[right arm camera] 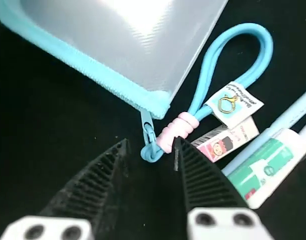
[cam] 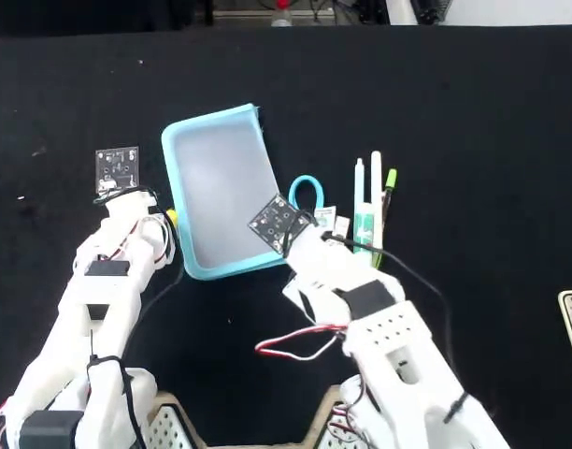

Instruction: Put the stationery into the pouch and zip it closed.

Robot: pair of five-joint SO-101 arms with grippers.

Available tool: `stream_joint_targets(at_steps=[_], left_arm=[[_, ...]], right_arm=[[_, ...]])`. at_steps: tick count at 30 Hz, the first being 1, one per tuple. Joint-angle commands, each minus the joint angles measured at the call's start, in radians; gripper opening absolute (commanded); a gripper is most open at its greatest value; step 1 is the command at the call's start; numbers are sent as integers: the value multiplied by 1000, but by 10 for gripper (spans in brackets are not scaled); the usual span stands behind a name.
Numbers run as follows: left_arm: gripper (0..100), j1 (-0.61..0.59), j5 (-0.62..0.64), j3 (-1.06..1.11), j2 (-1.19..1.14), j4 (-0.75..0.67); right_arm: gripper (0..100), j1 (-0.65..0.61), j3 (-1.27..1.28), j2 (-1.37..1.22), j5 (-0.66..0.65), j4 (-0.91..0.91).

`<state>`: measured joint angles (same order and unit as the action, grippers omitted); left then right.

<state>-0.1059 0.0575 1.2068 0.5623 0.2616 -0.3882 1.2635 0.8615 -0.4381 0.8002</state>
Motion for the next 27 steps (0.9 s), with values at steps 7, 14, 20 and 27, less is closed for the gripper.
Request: stream_joint_targets(at_steps=[7,14,20,27], left_arm=[[155,5,-2,-5,5,-11],[155,5,-2,-5,5,-11],[155,5,-2,-5,5,-11],[155,5,-2,-5,5,-11]], right_arm=[[129,23,-44,-271,-92,-172],[130,61,-54,-266,-94,-175],[130,57,-36,-268,-95,-215],[127,57,79,-266,-95,-437]])
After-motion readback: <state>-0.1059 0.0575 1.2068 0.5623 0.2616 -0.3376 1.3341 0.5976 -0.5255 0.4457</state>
